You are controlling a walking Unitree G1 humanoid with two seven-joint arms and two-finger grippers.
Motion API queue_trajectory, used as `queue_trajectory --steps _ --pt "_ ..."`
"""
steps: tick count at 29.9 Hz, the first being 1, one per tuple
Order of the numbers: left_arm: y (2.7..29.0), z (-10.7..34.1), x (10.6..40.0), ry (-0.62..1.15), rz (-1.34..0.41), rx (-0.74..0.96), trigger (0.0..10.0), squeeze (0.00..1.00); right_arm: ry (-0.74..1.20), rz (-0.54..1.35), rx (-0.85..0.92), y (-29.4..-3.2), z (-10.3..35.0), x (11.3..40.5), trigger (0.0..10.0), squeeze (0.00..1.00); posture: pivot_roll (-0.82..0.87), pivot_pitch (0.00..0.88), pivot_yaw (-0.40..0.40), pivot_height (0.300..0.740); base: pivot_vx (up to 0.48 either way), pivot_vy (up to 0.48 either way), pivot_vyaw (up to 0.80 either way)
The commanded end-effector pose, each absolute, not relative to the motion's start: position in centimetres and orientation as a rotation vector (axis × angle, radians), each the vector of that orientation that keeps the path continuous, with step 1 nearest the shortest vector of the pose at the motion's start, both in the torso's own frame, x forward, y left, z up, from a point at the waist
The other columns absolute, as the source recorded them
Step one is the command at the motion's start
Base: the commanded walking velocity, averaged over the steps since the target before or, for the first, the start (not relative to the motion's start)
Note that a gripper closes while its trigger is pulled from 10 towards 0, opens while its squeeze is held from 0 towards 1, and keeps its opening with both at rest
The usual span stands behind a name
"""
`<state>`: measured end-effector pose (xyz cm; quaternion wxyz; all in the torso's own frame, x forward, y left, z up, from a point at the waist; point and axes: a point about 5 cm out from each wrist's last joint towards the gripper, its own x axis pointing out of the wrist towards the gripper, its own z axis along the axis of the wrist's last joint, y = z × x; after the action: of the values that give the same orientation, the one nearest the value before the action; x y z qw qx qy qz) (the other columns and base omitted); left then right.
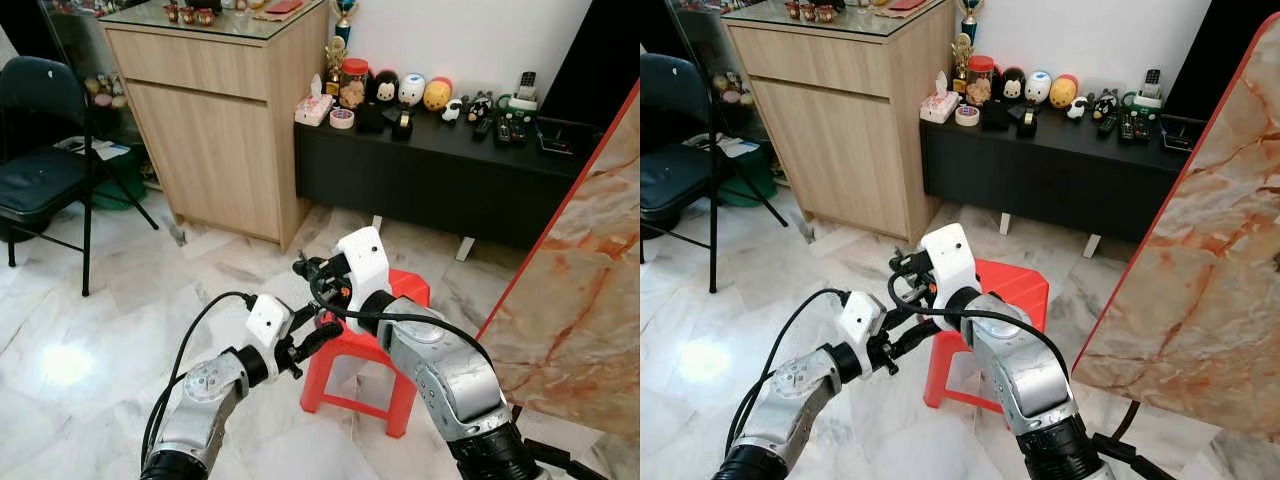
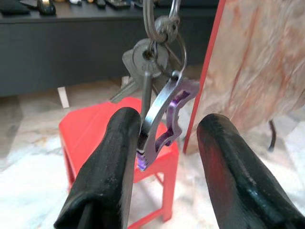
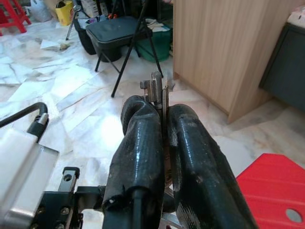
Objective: Hang keys on a hook
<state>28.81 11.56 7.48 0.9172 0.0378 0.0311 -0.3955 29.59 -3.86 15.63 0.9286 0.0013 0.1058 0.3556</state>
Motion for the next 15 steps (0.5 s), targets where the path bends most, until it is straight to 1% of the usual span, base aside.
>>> queue_trajectory --steps 1,4,15 --pt "11.58 7.24 28.95 0.071 -0.821 0.14 10.0 0.0 0.191 0.752 0.0 -3.71 16.36 29.2 10.0 0.0 0.01 0.048 -0.088 0.74 0.0 0.0 0.0" --pt "11.75 6.97 28.88 0.072 -0.817 0.165 10.0 0.0 0.198 0.759 -0.008 -3.67 16.34 29.12 10.0 0.0 0.01 0.048 -0.088 0.74 0.0 0.0 0.0" --pt "11.75 6.84 29.03 0.05 -0.815 0.166 10.0 0.0 0.203 0.771 -0.02 -3.67 16.42 29.14 10.0 0.0 0.01 0.052 -0.09 0.74 0.0 0.0 0.0"
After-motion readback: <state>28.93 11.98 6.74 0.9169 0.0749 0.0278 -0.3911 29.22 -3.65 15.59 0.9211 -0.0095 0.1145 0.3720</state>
